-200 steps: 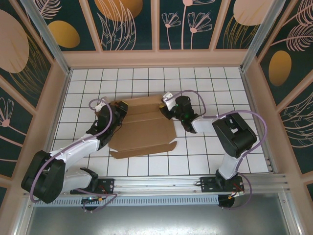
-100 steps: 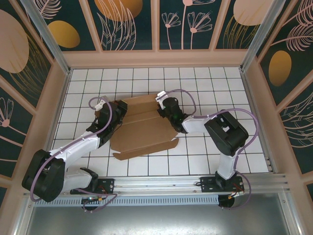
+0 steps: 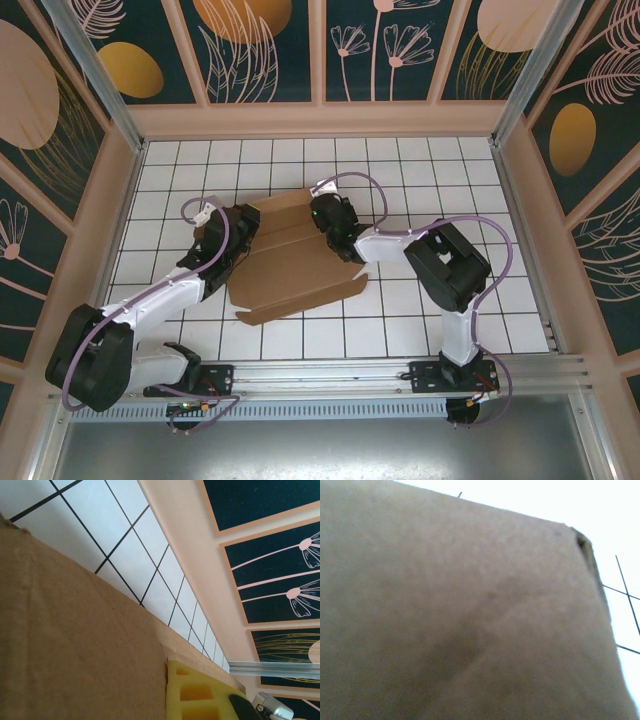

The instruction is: Fold the paper box

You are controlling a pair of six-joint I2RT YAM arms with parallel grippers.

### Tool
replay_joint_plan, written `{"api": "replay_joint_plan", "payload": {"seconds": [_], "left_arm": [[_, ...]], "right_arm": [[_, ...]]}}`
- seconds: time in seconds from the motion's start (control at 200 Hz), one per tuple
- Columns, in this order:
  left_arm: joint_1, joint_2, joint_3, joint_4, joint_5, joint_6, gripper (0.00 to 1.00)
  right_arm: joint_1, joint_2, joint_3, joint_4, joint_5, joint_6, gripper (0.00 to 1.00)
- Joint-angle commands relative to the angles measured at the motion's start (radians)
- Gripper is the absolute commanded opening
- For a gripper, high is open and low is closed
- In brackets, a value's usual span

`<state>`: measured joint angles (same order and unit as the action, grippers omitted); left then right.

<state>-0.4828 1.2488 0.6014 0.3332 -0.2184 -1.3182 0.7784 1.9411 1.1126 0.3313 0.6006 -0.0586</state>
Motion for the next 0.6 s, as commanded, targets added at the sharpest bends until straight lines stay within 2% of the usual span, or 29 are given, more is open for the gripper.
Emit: {"api": "replay_joint_plan", "payload": {"seconds": [0.0,0.1,0.12,0.2,0.275,0.305,0.38,0.475,0.596], "left_arm": [[0.000,0.003,0.005,-0.128,0.001,0.017,0.00],[0.000,0.015,0.011,-0.129,0.004,0.013,0.00],[-0.001,0.020,0.013,-0.130,0.006,0.012,0.00],[0.000,0.038,0.014,-0.121,0.021,0.002,0.00],[0.000,0.051,0.014,-0.108,0.032,-0.006,0.00],[0.000,0.054,0.014,-0.107,0.036,-0.008,0.00],[0.000,0.057,0.020,-0.108,0.037,-0.010,0.00],[-0.001,0.059,0.026,-0.109,0.035,-0.010,0.00],[0.000,0.062,0.029,-0.102,0.042,-0.015,0.00]], "right_arm": [[-0.043,0.041,0.018,-0.168,0.144,0.020,0.00],[-0.045,0.050,0.031,-0.192,0.119,0.020,0.00],[-0.045,0.047,0.031,-0.191,0.106,0.019,0.03],[-0.044,0.007,-0.005,-0.141,0.026,0.015,0.27],[-0.041,-0.090,-0.105,-0.001,-0.126,-0.019,0.52],[-0.041,-0.141,-0.150,0.057,-0.199,-0.033,0.59],[-0.044,-0.273,-0.276,0.201,-0.390,-0.087,0.68],[-0.074,-0.401,-0.371,0.287,-0.486,-0.081,0.76],[-0.138,-0.537,-0.488,0.408,-0.558,-0.022,0.76]]}}
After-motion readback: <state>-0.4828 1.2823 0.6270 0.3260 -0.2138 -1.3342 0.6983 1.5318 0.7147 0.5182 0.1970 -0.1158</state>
